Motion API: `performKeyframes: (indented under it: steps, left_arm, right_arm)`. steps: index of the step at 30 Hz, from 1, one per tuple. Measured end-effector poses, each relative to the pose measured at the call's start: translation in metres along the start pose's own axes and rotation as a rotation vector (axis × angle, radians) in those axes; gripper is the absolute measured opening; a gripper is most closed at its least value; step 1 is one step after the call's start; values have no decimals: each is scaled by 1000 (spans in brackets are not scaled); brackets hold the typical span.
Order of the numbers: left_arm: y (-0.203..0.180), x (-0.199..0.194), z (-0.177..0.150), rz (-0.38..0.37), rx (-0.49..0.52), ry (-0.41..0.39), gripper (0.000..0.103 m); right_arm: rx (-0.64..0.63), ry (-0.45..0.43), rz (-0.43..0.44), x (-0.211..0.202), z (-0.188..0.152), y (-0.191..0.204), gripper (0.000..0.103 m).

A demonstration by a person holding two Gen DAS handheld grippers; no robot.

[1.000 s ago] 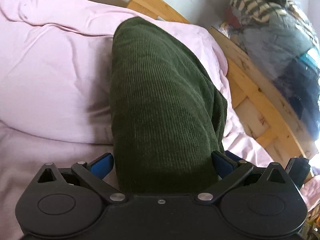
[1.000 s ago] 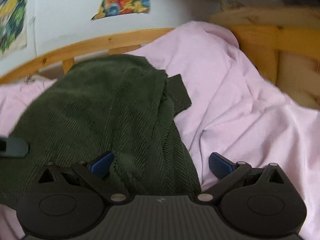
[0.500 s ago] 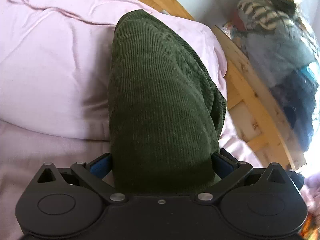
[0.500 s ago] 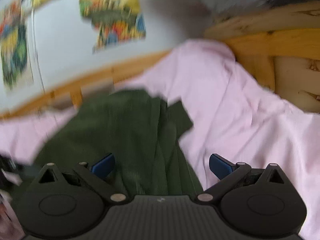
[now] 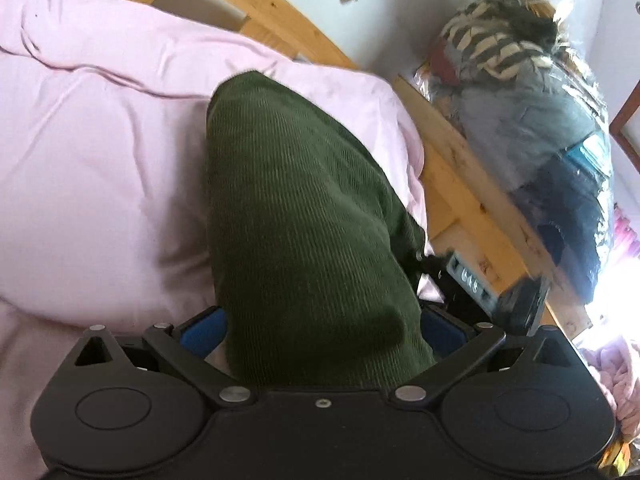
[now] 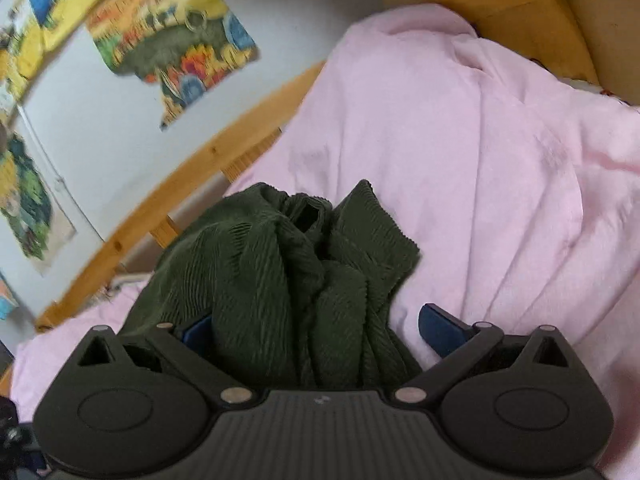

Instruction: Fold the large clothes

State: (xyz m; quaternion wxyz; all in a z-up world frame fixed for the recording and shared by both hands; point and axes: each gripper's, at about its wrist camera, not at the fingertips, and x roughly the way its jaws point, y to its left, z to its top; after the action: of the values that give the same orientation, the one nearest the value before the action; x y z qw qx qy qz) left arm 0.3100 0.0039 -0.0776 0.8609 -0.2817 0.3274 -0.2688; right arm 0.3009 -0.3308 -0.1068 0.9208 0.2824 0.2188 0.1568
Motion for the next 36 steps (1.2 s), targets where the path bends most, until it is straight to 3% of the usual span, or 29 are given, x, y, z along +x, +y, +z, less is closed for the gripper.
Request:
performKeyframes:
  steps: [2,6,9,12,16,18,21,28,33,36]
  left_arm:
    - [4,8,4,37,-17,46,103]
    - [14,25,8,-20,-104,108,103]
    - [17,38,7,-34,-141,134,103]
    - [12,44,7,-13,-132,143,103]
    - [6,48,10,14,-139,168,103]
    - [-5,47,12,52,-89,167,101]
    - [-22,44,12,94,-45,141,96]
    - [-41,10,12,122,42,94,90]
    - [-39,-40,28,159,144,-8,90]
    - [-23,-70,46,193,148,-54,90]
  right_arm:
    - [-31,-4,29,-2,-4,-2,103]
    - [-70,29,120,-5,-7,-1,103]
    - [-129,63,81,-1,-8,7,103]
    - [-140,41,62,-1,-10,10,102]
    - [-135,26,74,-2,-13,13,84]
    - [-133,19,75,-7,-13,13,68]
    - [-115,-8,80,-15,-13,14,49]
    - [-185,-67,147,-27,-19,47,46]
    - [-234,-119,207,-2,-20,91,45]
    - [-272,-105,229,25,-15,126,46]
